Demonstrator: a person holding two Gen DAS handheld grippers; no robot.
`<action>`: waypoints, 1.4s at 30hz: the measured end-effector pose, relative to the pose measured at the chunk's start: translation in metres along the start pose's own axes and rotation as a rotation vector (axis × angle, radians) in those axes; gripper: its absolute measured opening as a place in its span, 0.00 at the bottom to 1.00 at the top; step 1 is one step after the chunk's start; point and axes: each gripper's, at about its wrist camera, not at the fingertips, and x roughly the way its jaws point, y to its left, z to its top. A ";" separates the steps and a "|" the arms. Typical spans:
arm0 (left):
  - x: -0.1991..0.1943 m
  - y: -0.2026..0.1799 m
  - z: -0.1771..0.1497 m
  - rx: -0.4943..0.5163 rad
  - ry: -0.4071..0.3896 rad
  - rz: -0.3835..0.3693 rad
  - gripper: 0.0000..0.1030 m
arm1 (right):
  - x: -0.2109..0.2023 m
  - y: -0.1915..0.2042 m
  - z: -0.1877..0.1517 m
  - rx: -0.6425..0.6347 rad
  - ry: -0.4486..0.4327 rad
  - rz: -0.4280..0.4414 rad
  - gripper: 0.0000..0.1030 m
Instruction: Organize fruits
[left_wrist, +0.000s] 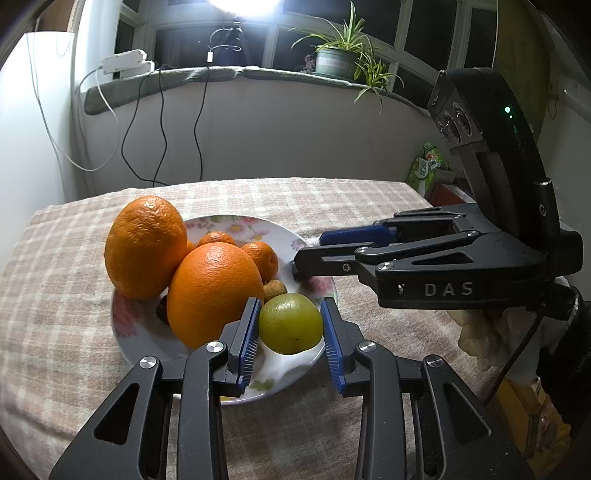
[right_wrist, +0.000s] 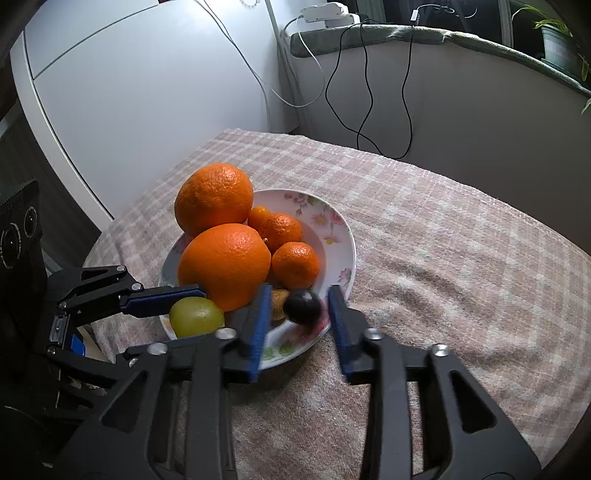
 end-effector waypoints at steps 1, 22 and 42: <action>0.000 0.000 0.000 0.000 0.001 0.000 0.31 | -0.001 0.000 0.000 0.002 -0.006 -0.002 0.47; -0.023 0.006 -0.003 -0.021 -0.040 0.018 0.43 | -0.037 0.004 -0.004 0.056 -0.091 -0.041 0.76; -0.061 0.023 -0.007 -0.074 -0.105 0.050 0.63 | -0.085 0.033 -0.027 0.099 -0.240 -0.120 0.84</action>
